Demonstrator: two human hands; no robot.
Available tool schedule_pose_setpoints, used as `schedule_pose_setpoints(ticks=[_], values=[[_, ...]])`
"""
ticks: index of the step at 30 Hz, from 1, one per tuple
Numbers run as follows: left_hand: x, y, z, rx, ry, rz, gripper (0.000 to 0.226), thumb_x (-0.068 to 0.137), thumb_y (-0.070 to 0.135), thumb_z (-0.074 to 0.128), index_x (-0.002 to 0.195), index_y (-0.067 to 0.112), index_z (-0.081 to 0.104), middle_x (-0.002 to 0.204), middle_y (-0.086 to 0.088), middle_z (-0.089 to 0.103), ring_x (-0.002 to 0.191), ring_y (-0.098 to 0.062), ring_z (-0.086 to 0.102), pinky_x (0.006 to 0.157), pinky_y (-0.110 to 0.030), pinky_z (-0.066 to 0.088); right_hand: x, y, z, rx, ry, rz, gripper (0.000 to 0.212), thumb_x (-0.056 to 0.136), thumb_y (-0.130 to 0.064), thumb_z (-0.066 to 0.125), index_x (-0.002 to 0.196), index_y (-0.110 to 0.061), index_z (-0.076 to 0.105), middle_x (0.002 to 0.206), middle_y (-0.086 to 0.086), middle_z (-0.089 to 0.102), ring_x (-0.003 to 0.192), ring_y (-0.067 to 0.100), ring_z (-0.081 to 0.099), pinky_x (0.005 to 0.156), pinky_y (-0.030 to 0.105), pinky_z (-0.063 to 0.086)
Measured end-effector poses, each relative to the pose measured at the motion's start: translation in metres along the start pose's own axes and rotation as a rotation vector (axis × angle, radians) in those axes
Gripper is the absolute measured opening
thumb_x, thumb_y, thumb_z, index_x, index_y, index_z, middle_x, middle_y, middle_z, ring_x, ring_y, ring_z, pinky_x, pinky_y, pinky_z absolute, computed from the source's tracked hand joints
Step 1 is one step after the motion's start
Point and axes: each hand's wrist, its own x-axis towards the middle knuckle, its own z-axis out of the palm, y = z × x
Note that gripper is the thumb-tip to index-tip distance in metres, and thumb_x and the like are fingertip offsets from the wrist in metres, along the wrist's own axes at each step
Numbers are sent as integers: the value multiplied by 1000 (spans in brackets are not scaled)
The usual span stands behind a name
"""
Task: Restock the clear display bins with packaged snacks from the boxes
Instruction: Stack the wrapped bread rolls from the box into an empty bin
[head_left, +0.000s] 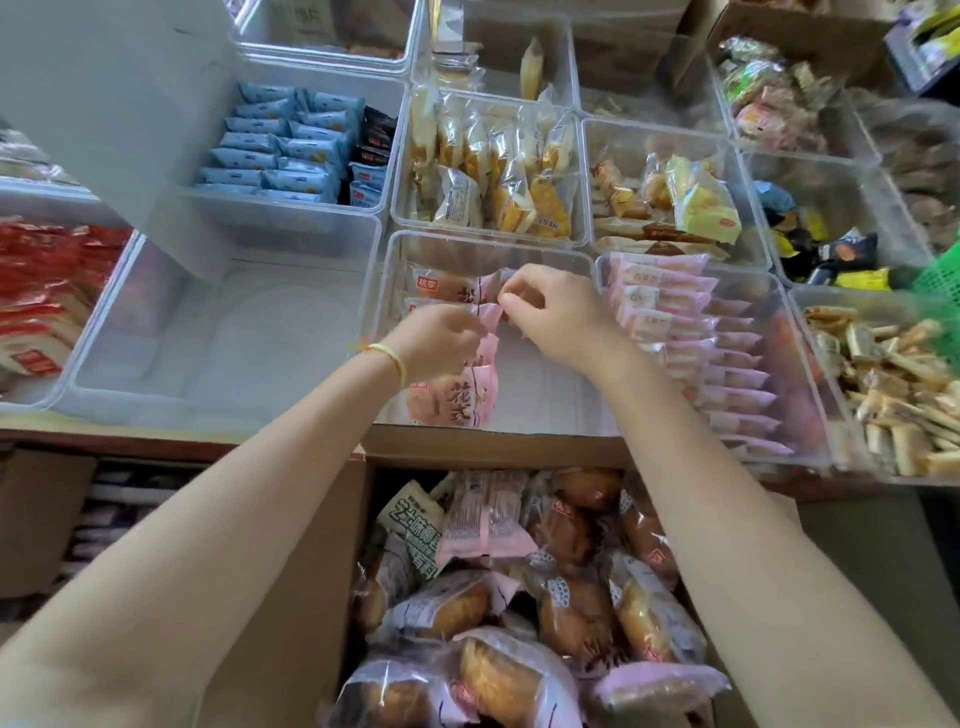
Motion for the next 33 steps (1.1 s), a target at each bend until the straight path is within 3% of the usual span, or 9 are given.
schedule_pose_setpoints(ticks=[3, 8, 12, 16, 19, 23, 28, 31, 33], values=[[-42, 4, -4, -301, 340, 119, 18, 86, 15, 55, 85, 18, 72, 74, 2, 68, 70, -18, 65, 69, -33, 56, -62, -30, 5, 313, -36, -14, 22, 100, -18, 56, 82, -11, 67, 72, 9, 70, 62, 21, 70, 60, 39, 58], [-98, -5, 21, -306, 396, 207, 32, 80, 25, 55, 61, -1, 52, 53, -5, 43, 55, -18, 41, 55, -35, 39, -128, -26, 45, 427, -415, 182, 24, 101, -14, 49, 86, 1, 61, 78, 22, 71, 72, 41, 71, 67, 44, 58], [-124, -22, 50, -351, 242, 194, 35, 86, 25, 57, 57, 5, 52, 50, 5, 47, 47, -12, 42, 52, -29, 36, -154, -8, 85, 63, -781, 317, 35, 98, -34, 55, 114, -5, 65, 111, 20, 69, 89, 29, 68, 76, 35, 57], [-141, -36, 73, -262, 128, 145, 35, 91, 23, 59, 56, 15, 56, 45, 10, 51, 43, -5, 45, 51, -25, 41, -182, 7, 113, -351, -1109, 330, 97, 72, -70, 73, 150, -24, 37, 152, -2, 42, 132, 22, 48, 105, 42, 46], [-149, -50, 86, -263, 82, 94, 31, 91, 23, 59, 63, 11, 61, 57, 1, 59, 50, -12, 50, 59, -30, 49, -201, 17, 132, -375, -1118, 389, 114, 65, -71, 79, 155, -24, 26, 160, -2, 30, 140, 26, 40, 110, 44, 41], [-159, -61, 95, -278, -31, -2, 22, 93, 24, 59, 74, 16, 68, 65, 2, 65, 57, -11, 57, 64, -27, 48, -210, 21, 127, -246, -979, 389, 98, 69, -64, 79, 149, -26, 37, 150, -1, 43, 130, 22, 47, 105, 40, 44], [-173, -67, 84, -391, -186, -45, 25, 93, 42, 62, 108, 24, 70, 101, 7, 70, 96, -9, 64, 81, -19, 48, -219, 15, 83, 607, -640, 421, 41, 90, -36, 71, 128, -26, 60, 126, 11, 67, 113, 19, 64, 104, 41, 50], [-184, -57, 71, -738, -321, 3, 39, 87, 46, 69, 120, 25, 66, 114, -1, 70, 104, -18, 67, 86, -35, 56, -224, 0, 56, 1062, -485, 499, 58, 86, -42, 70, 127, -3, 57, 111, 21, 66, 100, 32, 64, 88, 39, 56], [-188, -49, 61, -862, -311, 53, 47, 80, 41, 76, 121, 23, 65, 114, -8, 69, 99, -25, 69, 83, -45, 56, -226, -14, 45, 1192, -443, 474, 55, 90, -47, 57, 123, -3, 60, 117, 23, 65, 101, 32, 65, 87, 38, 57]])
